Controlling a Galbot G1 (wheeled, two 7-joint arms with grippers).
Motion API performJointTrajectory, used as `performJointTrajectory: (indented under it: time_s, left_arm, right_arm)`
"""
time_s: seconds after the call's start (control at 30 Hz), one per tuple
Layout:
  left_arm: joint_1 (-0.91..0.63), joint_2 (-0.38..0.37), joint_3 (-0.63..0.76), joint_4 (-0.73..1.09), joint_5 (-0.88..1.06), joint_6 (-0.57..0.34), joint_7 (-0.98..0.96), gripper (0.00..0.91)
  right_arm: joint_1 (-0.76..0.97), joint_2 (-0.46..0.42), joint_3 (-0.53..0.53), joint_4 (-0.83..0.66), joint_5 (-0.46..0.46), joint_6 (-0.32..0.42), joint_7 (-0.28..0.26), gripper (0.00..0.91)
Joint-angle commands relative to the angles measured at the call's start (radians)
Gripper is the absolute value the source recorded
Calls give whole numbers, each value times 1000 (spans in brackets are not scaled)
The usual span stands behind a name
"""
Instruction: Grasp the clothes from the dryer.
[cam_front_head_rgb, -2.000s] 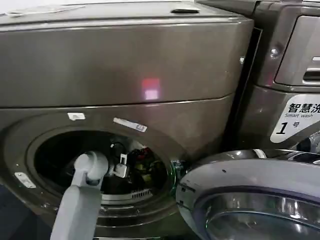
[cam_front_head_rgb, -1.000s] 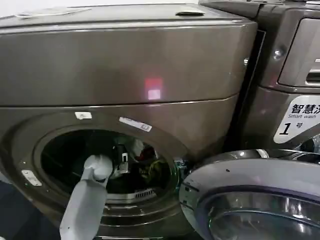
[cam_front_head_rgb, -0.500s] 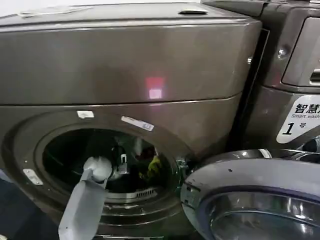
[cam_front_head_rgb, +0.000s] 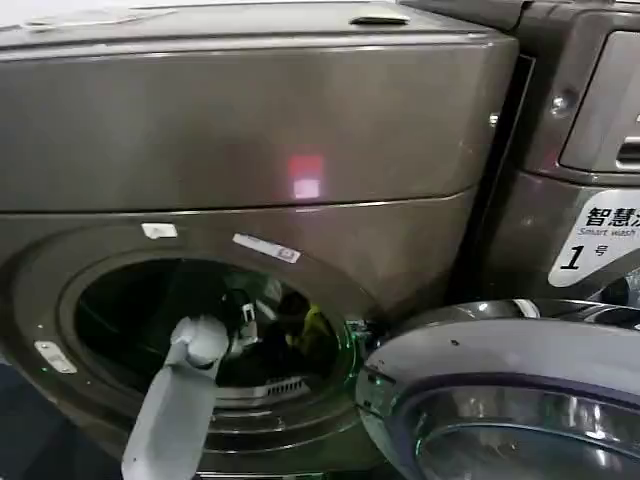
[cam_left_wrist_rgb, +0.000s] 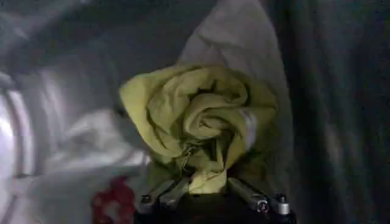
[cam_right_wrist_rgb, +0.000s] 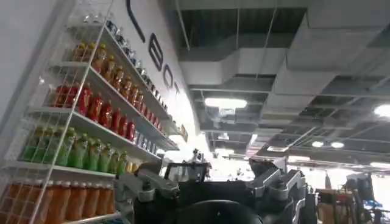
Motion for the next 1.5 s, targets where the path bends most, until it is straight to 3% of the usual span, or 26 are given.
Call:
performJointTrajectory:
  time_s: [0.03,0.23,0.37,0.47,0.63,1.2,1.3,1.4,1.5]
  left_arm:
    - [-6,-25,-10,-85,-210,174,-575,0]
    - [50,-60,-24,-238,-369,350,-856,0]
    - [85,-75,-31,-287,-420,381,-976,0]
    - [104,-88,-32,-315,-500,409,-1083,0]
    - [115,-124,-38,-348,-608,456,-1221,0]
    - [142,-151,-38,-349,-641,454,-1328,0]
    - [144,-150,-35,-351,-637,453,-1326,0]
    - [143,-150,-34,-353,-636,454,-1325,0]
    - [144,-150,-34,-354,-635,454,-1321,0]
  right_arm:
    - [2,-3,-13,37,34,-22,13,907]
    - [4,0,-21,49,34,-9,7,907]
    - [4,2,-17,46,40,13,-7,907]
    - [2,7,-11,66,36,-28,5,907]
    - [1,7,-15,61,46,19,1,907]
    - [-3,4,-3,35,39,45,-9,907]
    - [-4,9,6,66,19,-24,15,907]
    - [-4,5,-7,60,75,28,7,907]
    - [-3,6,-5,56,71,26,5,907]
